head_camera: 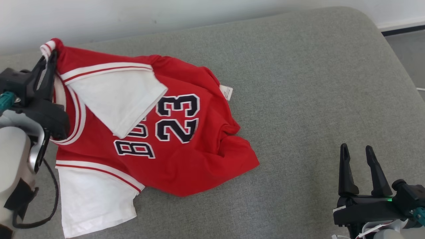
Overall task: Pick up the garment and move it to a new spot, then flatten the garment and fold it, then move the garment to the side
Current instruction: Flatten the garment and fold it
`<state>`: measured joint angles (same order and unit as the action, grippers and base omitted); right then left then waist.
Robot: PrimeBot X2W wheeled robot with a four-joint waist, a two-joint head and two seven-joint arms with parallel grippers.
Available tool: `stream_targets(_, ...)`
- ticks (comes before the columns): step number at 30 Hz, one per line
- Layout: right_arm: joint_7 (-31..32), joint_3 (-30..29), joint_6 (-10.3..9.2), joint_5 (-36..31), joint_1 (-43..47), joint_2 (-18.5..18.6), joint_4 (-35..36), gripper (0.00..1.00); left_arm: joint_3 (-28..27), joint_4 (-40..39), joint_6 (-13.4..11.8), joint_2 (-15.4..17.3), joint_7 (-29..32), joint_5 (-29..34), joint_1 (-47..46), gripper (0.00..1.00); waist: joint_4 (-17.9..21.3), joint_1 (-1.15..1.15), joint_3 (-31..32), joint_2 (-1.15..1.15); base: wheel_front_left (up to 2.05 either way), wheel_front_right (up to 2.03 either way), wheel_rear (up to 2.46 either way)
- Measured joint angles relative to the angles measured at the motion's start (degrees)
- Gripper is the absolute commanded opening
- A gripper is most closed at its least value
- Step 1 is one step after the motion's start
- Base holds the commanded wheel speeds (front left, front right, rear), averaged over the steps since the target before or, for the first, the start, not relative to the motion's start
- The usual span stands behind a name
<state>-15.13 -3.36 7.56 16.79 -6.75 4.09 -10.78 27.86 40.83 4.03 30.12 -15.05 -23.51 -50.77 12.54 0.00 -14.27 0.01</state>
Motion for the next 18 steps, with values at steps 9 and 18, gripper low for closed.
stream_targets(9,0.00,-0.40,0.00,-0.49,-0.35,-0.16,0.02,1.00,-3.30,-1.18,-0.54,-1.18,0.00,1.70,1.73,1.00,-0.63,0.01,-1.39,0.00,0.00,0.00,0.00)
stream_targets(18,0.00,-0.52,0.00,-0.59,0.37,-0.01,-0.44,1.00,-9.66,-11.03,-1.94,-2.16,0.00,3.28,8.66,1.00,-2.78,0.00,1.68,0.00,0.00,0.00,0.00)
